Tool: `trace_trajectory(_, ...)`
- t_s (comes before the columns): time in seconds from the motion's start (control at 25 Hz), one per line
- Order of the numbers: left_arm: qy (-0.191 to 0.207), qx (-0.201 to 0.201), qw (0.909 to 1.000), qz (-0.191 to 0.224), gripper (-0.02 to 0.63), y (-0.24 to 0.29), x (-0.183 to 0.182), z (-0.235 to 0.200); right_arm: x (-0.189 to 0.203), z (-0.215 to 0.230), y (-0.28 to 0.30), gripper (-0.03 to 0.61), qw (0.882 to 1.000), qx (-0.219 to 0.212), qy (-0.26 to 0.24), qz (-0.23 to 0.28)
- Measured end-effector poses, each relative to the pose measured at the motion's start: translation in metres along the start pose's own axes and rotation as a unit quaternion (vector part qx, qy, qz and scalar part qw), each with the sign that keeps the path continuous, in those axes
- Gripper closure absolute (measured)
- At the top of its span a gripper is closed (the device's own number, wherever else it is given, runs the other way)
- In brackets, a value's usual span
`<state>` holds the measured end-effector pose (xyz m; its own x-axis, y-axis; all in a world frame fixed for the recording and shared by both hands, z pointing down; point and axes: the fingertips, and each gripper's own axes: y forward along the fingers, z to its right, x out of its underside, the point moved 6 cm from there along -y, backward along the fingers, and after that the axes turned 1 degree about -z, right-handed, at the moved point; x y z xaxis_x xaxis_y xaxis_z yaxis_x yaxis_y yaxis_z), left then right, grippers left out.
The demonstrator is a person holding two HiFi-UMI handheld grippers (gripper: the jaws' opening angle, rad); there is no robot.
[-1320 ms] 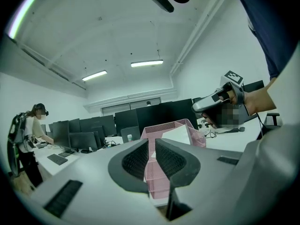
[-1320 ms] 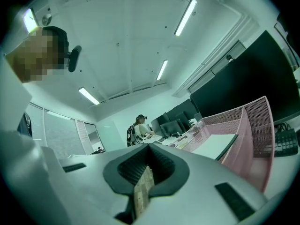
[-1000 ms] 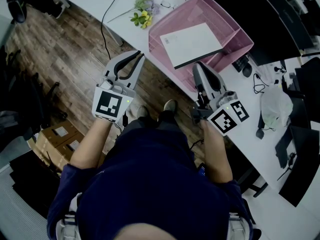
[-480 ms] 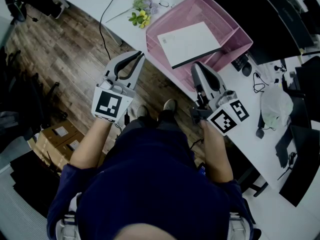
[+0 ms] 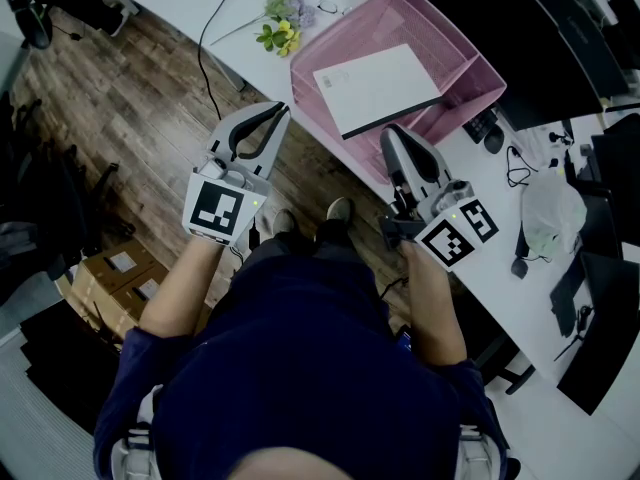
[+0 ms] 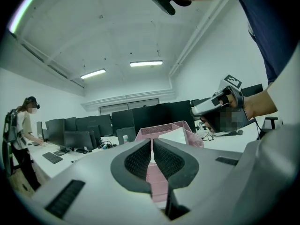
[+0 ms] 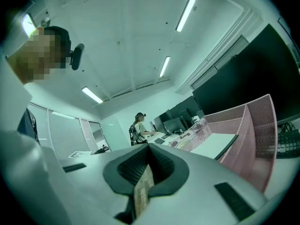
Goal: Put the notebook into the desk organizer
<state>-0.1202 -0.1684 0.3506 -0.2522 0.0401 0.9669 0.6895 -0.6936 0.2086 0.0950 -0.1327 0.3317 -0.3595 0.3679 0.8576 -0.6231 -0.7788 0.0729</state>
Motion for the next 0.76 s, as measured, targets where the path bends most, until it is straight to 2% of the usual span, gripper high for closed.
trace_trajectory(0.28,-0.014,-0.001,0.9999,0.005,0.572,0.0041,0.0001,-0.0001,-0.0001,0.0041,0.0009,0.575,1.000,0.000,0.004,-0.002)
trace_trajectory(0.76,-0.004,0.004,1.0000,-0.002,0.572,0.0093,-0.0001,0.0062,-0.0011,0.0089,-0.0030,0.577,1.000,-0.001,0.005,0.000)
